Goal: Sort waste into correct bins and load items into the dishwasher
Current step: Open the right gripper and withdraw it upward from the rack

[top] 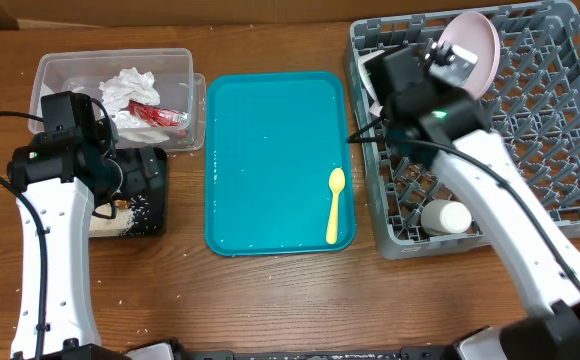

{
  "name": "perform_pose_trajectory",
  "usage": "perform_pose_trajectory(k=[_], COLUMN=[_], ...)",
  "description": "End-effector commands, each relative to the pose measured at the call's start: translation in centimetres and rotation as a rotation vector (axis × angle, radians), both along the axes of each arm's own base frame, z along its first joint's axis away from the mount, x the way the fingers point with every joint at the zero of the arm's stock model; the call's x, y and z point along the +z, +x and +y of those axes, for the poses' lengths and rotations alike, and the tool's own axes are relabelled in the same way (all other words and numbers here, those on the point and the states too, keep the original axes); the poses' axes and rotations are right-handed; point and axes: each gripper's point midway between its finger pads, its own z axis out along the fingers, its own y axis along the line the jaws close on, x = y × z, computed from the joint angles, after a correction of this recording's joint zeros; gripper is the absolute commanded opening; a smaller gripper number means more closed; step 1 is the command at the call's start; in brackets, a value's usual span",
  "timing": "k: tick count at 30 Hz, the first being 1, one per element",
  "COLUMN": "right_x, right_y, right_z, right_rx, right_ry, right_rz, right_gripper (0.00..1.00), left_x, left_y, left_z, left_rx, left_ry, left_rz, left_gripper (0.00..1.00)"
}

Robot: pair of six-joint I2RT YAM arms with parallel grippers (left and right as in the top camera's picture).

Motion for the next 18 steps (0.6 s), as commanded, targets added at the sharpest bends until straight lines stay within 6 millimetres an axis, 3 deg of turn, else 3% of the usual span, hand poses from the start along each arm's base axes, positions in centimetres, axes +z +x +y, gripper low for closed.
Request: perform_pose_trajectory(k=[1, 6, 10, 18], right_x=[-1.5, -3.5, -4.0, -7.9], right_y=[0.4, 0.6, 2.1, 4.9], right_z=[1.1, 2.5, 2.3, -1.1], right_rx=[0.127, 0.211, 0.197, 0.133], right_ry=[0.055, 0.113, 0.101, 0.174], right_rz=[0.083, 0.153, 0.127, 0.182], right_gripper=[0.45, 0.46, 0.50, 0.51], left_x=[-0.1, -0.1, -0.1, -0.1], left_y=[0.0, 0.0, 0.0, 0.0], left_z=[0.0, 0.0, 0.0, 0.0], left_rx=[-0.018, -0.018, -0.018, -0.018], left_ry=[-0.001, -0.001, -0.001, -0.001], left_rz=[0.001, 0.001, 0.001, 0.001], left_gripper=[1.00, 1.00, 1.00, 1.00])
